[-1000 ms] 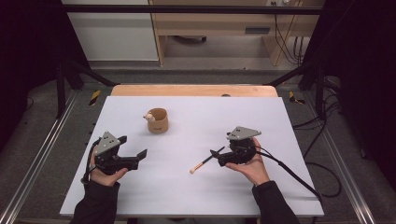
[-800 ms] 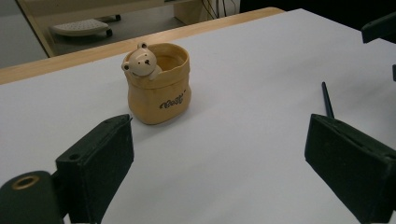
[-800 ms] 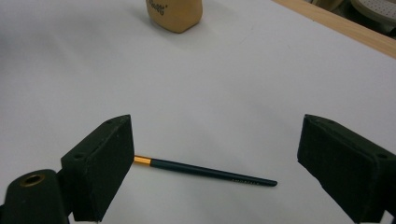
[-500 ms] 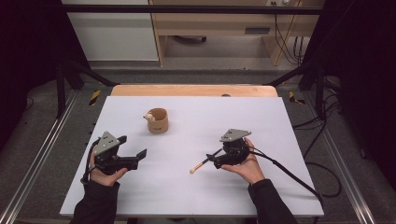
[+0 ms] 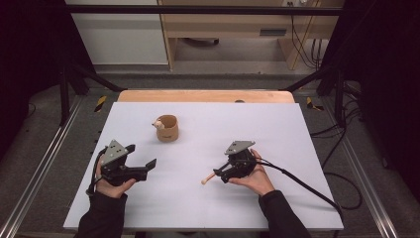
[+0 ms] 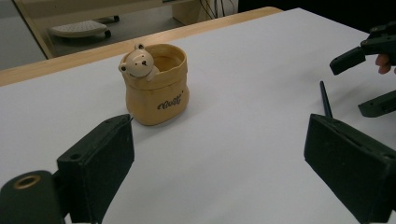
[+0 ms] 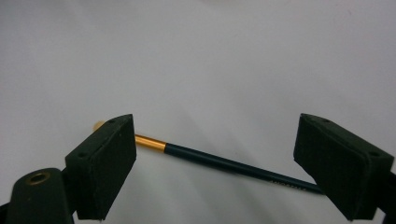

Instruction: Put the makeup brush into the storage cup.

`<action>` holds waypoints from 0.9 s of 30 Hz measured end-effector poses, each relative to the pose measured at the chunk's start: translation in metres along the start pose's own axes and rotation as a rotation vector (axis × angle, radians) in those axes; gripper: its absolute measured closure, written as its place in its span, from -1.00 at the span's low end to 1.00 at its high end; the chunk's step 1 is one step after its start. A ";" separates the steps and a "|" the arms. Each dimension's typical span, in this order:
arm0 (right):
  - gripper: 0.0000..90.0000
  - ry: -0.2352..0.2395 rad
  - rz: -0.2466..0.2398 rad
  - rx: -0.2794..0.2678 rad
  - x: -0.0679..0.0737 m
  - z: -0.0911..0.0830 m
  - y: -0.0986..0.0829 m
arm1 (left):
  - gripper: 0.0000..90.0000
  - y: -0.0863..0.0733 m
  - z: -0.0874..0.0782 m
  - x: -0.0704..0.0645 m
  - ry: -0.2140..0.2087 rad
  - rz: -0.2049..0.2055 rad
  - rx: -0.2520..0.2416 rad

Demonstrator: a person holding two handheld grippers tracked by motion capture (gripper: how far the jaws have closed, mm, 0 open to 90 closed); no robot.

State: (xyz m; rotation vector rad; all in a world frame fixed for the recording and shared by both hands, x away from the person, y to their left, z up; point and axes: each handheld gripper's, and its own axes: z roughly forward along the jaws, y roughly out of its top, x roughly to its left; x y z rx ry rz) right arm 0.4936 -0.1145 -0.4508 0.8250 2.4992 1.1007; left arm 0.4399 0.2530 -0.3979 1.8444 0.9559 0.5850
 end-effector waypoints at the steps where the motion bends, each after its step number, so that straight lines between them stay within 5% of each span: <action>1: -0.69 0.006 -0.003 0.005 0.000 0.002 0.000 | -0.82 0.000 0.000 0.000 0.001 -0.001 0.000; 21: -0.50 0.047 -0.025 0.093 0.001 0.030 -0.012 | -0.83 0.000 0.002 0.000 -0.011 0.000 0.004; 27: -0.25 0.049 -0.020 0.098 0.003 0.027 -0.012 | -0.83 0.000 0.001 -0.001 -0.012 -0.005 -0.004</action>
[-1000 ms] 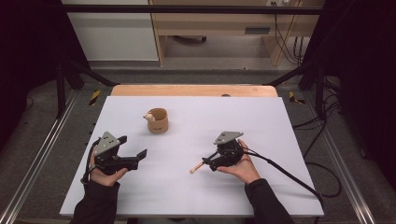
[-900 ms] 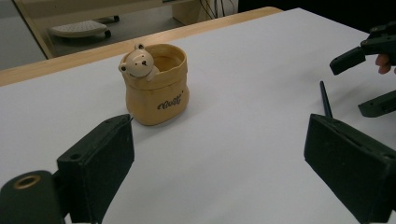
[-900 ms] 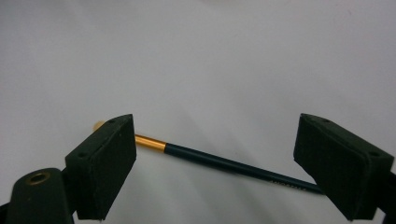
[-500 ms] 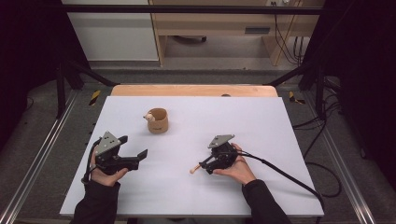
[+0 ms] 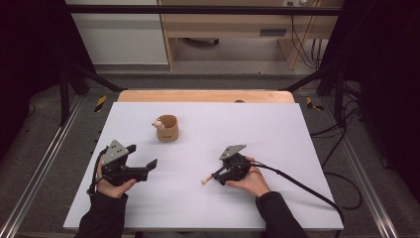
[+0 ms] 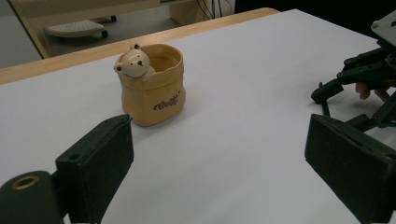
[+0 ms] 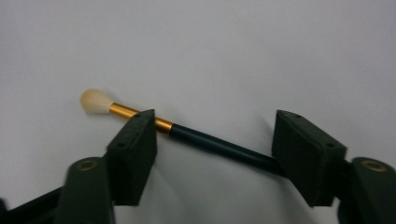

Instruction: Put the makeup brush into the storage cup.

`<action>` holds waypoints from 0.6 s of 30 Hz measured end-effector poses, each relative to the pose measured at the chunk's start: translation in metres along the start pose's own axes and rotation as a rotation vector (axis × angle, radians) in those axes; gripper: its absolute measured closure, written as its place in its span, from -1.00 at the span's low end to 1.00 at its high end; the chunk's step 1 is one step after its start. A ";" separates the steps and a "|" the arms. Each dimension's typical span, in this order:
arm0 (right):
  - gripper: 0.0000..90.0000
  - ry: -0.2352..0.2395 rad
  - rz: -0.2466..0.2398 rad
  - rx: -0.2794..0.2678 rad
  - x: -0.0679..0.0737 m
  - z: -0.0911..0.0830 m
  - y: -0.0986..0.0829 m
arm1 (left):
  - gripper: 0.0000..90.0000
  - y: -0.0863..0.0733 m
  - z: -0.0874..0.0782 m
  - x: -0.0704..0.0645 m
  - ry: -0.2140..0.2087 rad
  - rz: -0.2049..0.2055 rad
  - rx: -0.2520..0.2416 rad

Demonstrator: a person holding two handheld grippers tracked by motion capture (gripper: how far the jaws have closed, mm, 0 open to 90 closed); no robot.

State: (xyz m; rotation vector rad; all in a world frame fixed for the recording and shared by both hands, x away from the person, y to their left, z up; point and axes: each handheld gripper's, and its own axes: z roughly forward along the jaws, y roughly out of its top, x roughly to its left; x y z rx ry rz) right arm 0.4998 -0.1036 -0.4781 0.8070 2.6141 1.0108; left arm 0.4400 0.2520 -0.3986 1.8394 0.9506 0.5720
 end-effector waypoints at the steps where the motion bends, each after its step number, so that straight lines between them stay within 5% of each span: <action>1: -0.15 -0.002 0.008 0.000 0.001 -0.001 0.000 | -0.83 0.000 0.000 0.000 0.000 0.001 -0.001; 18: 0.62 -0.023 0.030 0.035 0.006 -0.009 0.001 | -0.83 0.000 -0.002 0.001 0.005 -0.005 -0.006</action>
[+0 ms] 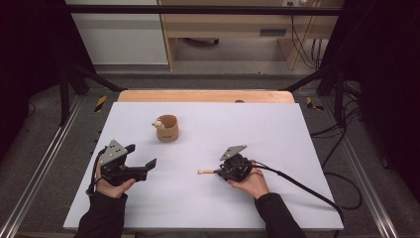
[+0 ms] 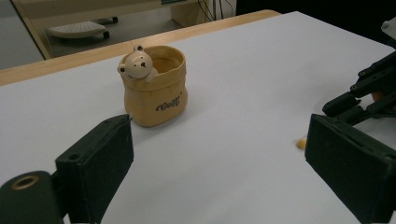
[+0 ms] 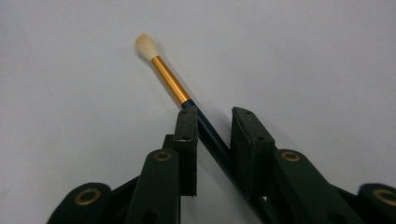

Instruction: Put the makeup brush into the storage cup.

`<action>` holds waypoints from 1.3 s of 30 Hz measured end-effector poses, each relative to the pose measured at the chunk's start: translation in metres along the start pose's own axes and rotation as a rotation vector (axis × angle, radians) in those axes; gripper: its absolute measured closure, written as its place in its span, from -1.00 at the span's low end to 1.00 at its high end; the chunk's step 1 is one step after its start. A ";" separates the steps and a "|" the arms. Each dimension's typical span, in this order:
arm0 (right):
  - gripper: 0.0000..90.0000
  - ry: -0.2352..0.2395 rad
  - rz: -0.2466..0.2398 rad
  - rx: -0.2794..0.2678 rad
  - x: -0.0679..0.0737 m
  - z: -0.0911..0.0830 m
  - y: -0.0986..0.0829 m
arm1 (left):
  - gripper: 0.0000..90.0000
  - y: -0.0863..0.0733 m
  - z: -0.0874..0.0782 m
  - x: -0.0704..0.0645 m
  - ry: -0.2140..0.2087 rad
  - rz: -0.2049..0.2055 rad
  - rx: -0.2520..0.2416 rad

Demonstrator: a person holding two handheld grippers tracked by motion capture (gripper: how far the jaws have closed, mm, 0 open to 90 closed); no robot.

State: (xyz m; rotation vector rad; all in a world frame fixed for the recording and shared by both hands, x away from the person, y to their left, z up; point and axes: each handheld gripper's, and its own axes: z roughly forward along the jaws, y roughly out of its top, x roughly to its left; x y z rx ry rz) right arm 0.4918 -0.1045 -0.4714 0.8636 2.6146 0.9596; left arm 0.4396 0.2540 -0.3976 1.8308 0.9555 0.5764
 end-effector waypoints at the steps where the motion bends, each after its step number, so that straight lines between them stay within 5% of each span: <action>1: 0.67 0.001 -0.001 0.001 0.000 0.000 0.000 | -0.83 0.000 0.000 0.000 0.000 0.000 -0.001; 8: 0.83 -0.004 0.000 0.010 0.001 -0.001 0.000 | -0.83 0.000 0.000 -0.001 0.001 0.000 -0.002; 19: 0.84 -0.009 0.032 0.012 0.001 -0.001 0.000 | -0.83 0.000 0.001 -0.001 0.000 0.001 0.004; 27: 0.48 -0.008 0.046 -0.011 0.001 -0.005 0.003 | -0.83 0.000 0.001 0.000 -0.007 -0.005 0.003; 35: 0.22 -0.014 0.068 -0.067 -0.006 -0.034 0.014 | -0.83 -0.001 0.002 0.002 -0.015 -0.010 0.011; 39: 0.16 -0.023 0.057 -0.015 -0.007 -0.041 0.020 | -0.83 0.000 0.001 0.002 -0.015 -0.011 0.009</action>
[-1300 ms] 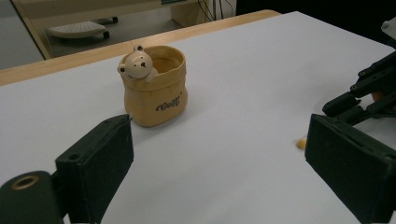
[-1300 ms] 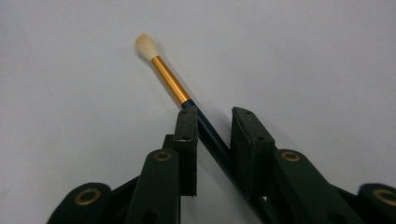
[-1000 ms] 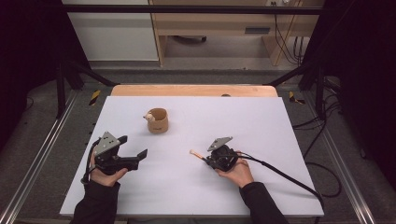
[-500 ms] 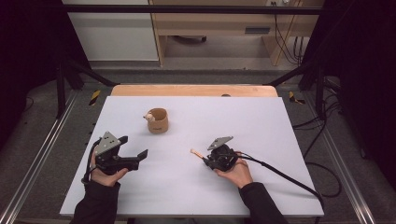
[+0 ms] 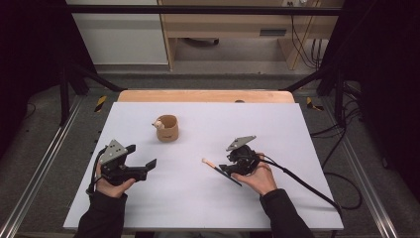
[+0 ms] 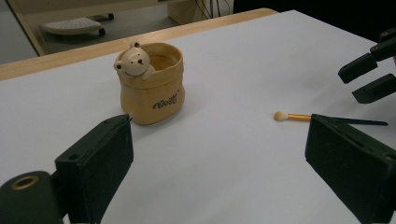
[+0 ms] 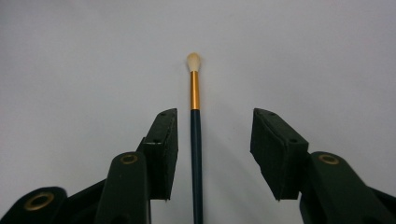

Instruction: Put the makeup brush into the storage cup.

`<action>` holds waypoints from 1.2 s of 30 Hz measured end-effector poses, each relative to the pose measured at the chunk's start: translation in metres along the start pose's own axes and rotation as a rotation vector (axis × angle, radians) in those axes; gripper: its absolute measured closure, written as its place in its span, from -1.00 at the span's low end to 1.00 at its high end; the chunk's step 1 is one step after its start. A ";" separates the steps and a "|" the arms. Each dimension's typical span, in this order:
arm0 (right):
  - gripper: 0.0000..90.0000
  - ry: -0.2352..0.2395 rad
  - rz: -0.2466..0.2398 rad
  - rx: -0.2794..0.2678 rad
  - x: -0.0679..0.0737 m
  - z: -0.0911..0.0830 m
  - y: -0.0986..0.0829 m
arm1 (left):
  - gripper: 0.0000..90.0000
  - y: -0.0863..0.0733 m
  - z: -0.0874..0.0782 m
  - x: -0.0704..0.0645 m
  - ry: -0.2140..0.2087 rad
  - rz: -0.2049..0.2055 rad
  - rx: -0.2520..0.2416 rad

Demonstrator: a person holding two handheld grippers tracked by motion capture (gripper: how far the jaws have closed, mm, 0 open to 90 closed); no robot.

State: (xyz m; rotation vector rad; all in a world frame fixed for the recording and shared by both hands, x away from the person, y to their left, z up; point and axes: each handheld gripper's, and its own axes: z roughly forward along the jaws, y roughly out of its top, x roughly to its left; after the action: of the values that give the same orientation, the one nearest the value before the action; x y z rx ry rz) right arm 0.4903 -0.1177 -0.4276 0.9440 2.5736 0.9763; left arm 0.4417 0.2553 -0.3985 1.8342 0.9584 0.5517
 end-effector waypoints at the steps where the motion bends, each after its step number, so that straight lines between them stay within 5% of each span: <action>1: 0.14 0.001 -0.020 0.021 0.001 0.000 0.003 | -0.83 0.000 0.000 0.000 0.001 -0.002 0.000; 14: 0.21 0.015 -0.085 0.216 0.008 0.014 0.025 | -0.83 -0.001 0.000 0.001 -0.003 -0.006 0.000; 25: 0.45 0.008 -0.108 0.325 0.012 0.030 0.020 | -0.83 0.000 0.000 -0.001 0.002 0.003 0.002; 36: 0.61 0.027 -0.116 0.366 0.010 0.038 0.018 | -0.83 0.000 0.000 -0.001 0.004 0.003 0.003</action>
State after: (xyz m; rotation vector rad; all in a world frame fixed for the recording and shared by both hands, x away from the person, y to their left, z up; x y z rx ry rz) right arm 0.5075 -0.0821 -0.4442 0.8529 2.8505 0.4994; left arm 0.4412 0.2546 -0.3986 1.8380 0.9601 0.5560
